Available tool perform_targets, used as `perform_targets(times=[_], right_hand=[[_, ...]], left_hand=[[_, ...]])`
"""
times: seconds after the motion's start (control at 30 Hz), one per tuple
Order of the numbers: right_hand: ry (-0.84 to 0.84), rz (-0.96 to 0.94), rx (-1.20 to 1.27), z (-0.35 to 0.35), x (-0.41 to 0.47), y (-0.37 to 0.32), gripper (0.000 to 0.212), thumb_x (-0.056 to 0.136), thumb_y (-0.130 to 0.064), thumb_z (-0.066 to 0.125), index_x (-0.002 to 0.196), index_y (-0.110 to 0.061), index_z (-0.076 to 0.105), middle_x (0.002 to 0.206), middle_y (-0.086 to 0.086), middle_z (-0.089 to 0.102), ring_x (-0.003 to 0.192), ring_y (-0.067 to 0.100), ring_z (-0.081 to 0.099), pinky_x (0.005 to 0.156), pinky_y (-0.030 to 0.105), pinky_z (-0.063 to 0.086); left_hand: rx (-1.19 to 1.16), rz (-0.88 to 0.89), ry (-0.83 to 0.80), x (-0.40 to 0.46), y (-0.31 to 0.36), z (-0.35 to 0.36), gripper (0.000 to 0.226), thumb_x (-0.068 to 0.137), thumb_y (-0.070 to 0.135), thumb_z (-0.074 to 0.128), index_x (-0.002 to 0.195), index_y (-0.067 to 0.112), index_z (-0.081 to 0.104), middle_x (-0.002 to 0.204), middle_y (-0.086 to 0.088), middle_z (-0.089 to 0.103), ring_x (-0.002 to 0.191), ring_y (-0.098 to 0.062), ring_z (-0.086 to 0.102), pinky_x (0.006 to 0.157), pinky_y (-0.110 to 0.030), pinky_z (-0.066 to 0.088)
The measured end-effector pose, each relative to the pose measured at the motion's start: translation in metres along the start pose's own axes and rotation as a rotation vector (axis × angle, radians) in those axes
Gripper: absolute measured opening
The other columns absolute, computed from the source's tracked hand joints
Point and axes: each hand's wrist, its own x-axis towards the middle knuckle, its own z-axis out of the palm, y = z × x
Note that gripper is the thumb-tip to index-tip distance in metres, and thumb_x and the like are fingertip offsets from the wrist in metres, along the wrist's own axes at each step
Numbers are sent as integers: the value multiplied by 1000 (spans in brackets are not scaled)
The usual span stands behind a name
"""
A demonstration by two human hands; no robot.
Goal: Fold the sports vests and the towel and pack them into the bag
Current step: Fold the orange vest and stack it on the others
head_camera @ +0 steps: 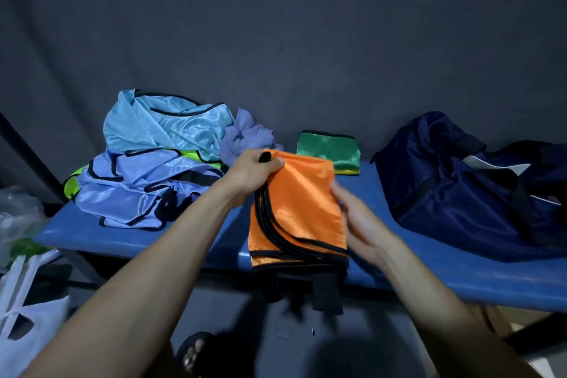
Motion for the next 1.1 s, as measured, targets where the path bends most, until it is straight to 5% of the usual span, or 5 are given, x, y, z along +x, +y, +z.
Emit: perform_targets(times=[0.2, 0.43, 0.8, 0.97, 1.1], right_hand=[[-89, -79, -314, -28, 1, 29, 49, 88, -23, 74, 135, -29, 58, 101, 5, 75, 94, 14, 72, 77, 28, 57], [-29, -235, -464, -31, 0, 38, 14, 91, -6, 73, 103, -8, 66, 85, 11, 68, 78, 20, 70, 69, 34, 61], [-12, -302, -590, -29, -8, 37, 20, 96, -7, 68, 92, -6, 49, 66, 9, 62, 61, 27, 66, 54, 33, 54], [37, -631, -1261, -36, -6, 44, 23, 89, -15, 62, 87, -26, 42, 56, 4, 47, 48, 17, 47, 47, 29, 35], [33, -827, -1584, -38, -4, 42, 14, 84, -21, 58, 90, -27, 47, 78, -10, 45, 71, 11, 42, 55, 27, 28]], left_hand=[[-49, -243, 186, 39, -67, -12, 20, 95, 11, 68, 77, 12, 60, 78, -13, 59, 75, -25, 57, 72, -37, 45], [-61, -302, 142, 52, -73, -14, 13, 95, 15, 69, 84, 8, 64, 84, -16, 64, 79, -30, 63, 83, -51, 57], [-13, -305, 165, 53, -71, -10, 25, 97, 15, 67, 73, 13, 57, 76, -11, 59, 77, -26, 59, 75, -38, 50], [2, -306, 171, 54, -70, -8, 24, 95, 16, 69, 75, 13, 57, 79, -13, 59, 77, -27, 59, 75, -40, 51], [31, -296, 191, 56, -69, -5, 21, 95, 17, 69, 78, 12, 57, 80, -13, 59, 76, -26, 58, 73, -38, 49]])
